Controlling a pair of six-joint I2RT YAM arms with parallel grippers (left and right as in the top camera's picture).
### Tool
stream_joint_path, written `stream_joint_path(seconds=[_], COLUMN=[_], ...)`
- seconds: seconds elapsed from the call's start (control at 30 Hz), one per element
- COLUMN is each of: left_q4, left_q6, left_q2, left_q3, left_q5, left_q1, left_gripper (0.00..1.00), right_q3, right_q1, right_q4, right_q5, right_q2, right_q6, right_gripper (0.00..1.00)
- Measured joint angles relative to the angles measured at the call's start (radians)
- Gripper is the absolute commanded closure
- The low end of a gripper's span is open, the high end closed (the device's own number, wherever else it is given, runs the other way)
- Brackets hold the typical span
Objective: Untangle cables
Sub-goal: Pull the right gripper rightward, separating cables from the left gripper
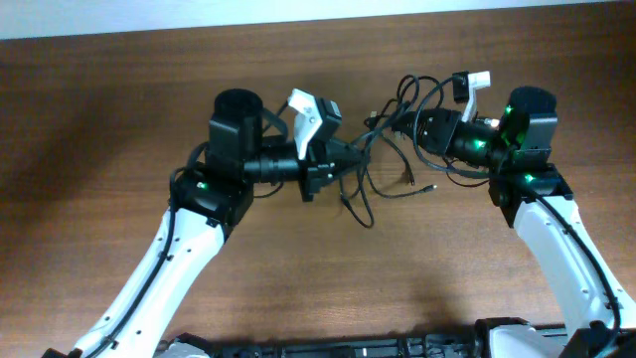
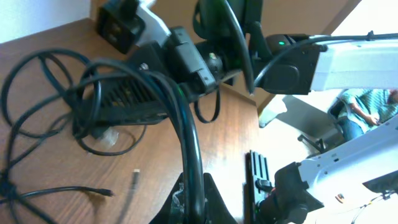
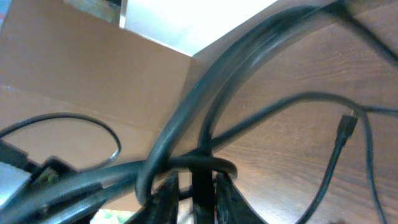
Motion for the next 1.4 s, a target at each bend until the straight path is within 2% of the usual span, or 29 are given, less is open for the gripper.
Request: stream_joint_path(seconds=[0.03,0.1,0.23,0.33,0.53,0.7,0.87,1.03,1.3,1.4], left_q4=[0.0,0.0,0.0,0.003,0.019,-0.065,-0.058,0.016,0.02,0.021], left_q6=[0.0,0.0,0.0,-0.001,-0.057,-0.069,-0.072,-0.183,-0.223,-0.226], left_q2=[0.0,0.0,0.0,0.0,0.0,0.0,0.001,0.002,0.002,0.002], left_q3=[0.0,0.0,0.0,0.0,0.0,0.0,0.0,0.0,0.0,0.0], left_q5=[-0.005,-0.006,-0.009,-0.039,-0.225,-0.341,-0.296,-0.209,-0.156,-0.154], left_q1=[-0.009,-0.019,-0.019,-0.019,0.023,0.089,0.102,0.101,0.101,0.101], left_gripper=[1.0,1.0,1.0,1.0,1.0,1.0,1.0,1.0,1.0,1.0], right_q3=[0.0,0.0,0.0,0.001,0.002,0.002,0.002,0.002,0.002,0.002], right_q1=[0.0,0.0,0.0,0.0,0.0,0.0,0.0,0.0,0.001,0.043], right_q4=[0.0,0.0,-0.007,-0.084,-0.228,-0.265,-0.293,-0.283,-0.121,-0.053], right_q5=[0.007,0.024,0.031,0.034,0.038,0.041,0.129,0.237,0.402,0.439], right_q2=[0.0,0.0,0.0,0.0,0.0,0.0,0.0,0.0,0.0,0.027], right_q6=[0.021,0.049,0.062,0.065,0.048,0.047,0.05,0.12,0.396,0.472], right_gripper=[0.36,0.3,0.3,0.3,0.3,0.29,0.3,0.3,0.3,0.3])
